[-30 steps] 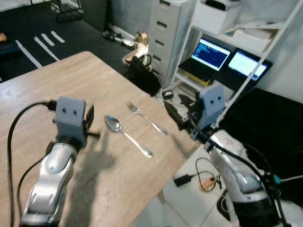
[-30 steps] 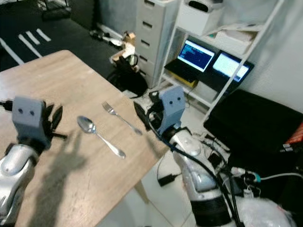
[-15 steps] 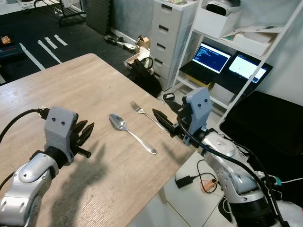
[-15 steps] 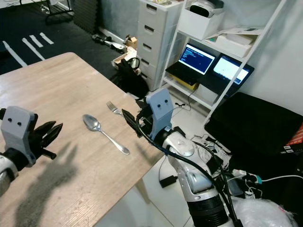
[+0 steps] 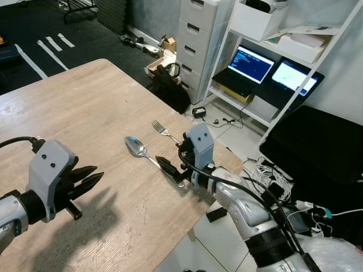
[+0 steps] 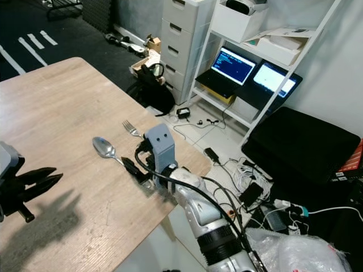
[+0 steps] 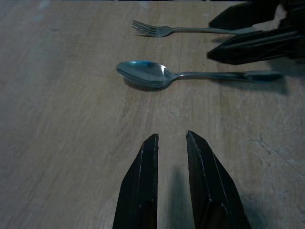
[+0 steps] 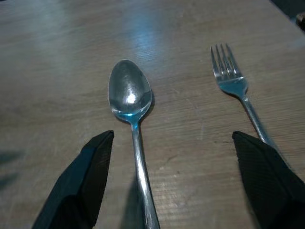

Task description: Setting the table

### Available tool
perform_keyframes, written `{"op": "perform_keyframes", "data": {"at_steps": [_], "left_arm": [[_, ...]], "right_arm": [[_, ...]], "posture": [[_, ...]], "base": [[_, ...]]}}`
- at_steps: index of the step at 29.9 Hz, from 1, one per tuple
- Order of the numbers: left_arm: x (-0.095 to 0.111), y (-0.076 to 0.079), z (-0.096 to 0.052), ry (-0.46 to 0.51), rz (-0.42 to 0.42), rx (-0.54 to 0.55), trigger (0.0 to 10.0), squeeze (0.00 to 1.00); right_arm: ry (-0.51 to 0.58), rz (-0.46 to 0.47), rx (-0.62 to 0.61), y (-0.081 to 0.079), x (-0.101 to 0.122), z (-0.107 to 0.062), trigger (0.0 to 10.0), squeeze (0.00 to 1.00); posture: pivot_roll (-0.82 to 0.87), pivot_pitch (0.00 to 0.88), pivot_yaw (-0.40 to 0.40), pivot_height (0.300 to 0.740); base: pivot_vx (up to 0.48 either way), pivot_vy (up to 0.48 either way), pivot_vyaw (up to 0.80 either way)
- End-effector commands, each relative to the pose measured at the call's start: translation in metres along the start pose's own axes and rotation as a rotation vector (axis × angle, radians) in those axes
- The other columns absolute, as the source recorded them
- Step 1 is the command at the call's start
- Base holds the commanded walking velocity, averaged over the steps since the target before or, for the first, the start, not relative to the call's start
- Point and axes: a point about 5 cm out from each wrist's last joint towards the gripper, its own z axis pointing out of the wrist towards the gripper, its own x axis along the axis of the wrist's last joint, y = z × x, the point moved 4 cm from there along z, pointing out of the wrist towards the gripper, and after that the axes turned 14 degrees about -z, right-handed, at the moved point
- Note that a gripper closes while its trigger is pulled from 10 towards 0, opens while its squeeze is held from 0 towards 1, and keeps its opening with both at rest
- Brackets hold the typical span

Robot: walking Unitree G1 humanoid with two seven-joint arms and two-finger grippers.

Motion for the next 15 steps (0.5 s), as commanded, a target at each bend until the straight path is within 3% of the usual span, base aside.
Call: {"op": "perform_keyframes", "data": {"at_steps": [1, 6, 8, 9, 15], "left_arm": [[-0.003, 0.004, 0.002, -0.009, -0.01, -0.009, 10.0, 0.0], [-0.001, 0.005, 0.005, -0.002, -0.011, -0.003, 10.0, 0.0], [-0.001, 0.006, 0.005, 0.001, -0.012, -0.005, 10.0, 0.0], [-0.001, 0.006, 0.006, 0.002, -0.013, -0.005, 10.0, 0.0], [-0.001, 0.009, 0.011, 0.013, -0.023, -0.002, 10.0, 0.0]], "right_arm": [[-0.006, 0.046, -0.022, 0.004, -0.004, 0.003, 10.0, 1.0], [-0.016, 0.045, -0.029, 0.002, -0.007, 0.006, 10.0, 1.0], [-0.015, -0.007, -0.012, -0.003, -0.007, 0.005, 10.0, 1.0], [-0.008, -0.028, 0.004, -0.007, -0.008, 0.004, 10.0, 0.0], [-0.01, -0.141, 0.045, -0.022, -0.021, 0.0, 10.0, 0.0]], "posture": [[0.09, 0.094, -0.01, 0.74], [0.09, 0.095, -0.005, 0.74], [0.09, 0.095, -0.005, 0.74], [0.09, 0.095, -0.004, 0.74], [0.09, 0.094, -0.003, 0.74]], "base": [[0.0, 0.0, 0.0], [0.0, 0.0, 0.0], [0.0, 0.0, 0.0], [0.0, 0.0, 0.0], [0.0, 0.0, 0.0]]}}
